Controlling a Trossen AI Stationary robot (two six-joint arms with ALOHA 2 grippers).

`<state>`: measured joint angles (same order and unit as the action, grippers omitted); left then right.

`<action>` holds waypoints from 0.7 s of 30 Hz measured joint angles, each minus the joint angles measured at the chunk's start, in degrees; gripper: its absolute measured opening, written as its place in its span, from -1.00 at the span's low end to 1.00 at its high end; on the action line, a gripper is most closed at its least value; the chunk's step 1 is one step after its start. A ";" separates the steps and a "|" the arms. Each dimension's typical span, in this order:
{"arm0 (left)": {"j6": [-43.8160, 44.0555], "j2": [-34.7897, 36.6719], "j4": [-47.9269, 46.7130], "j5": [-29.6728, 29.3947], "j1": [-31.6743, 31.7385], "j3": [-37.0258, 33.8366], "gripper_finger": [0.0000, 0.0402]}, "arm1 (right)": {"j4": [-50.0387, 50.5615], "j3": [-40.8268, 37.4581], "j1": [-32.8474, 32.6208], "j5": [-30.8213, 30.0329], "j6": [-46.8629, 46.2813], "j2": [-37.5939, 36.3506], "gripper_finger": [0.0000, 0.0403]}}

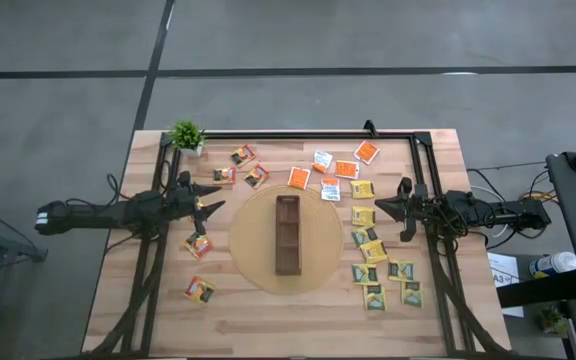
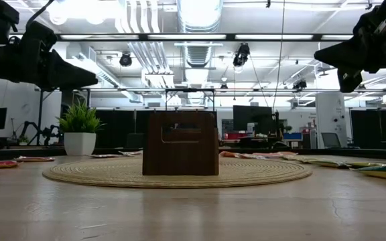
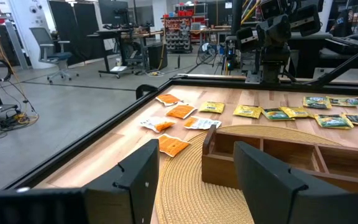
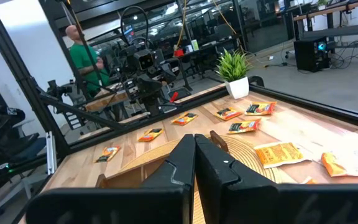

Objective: Pick & Place Tea

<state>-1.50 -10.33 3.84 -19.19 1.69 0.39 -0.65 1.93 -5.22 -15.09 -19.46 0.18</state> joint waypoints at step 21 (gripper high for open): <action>-0.02 0.00 0.01 -0.01 0.02 0.01 0.01 | 2.26 0.24 -0.02 9.14 -0.92 0.31 -0.96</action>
<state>-1.51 -10.33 3.84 -19.20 1.72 0.40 1.61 2.17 -5.23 -5.96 -20.38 0.49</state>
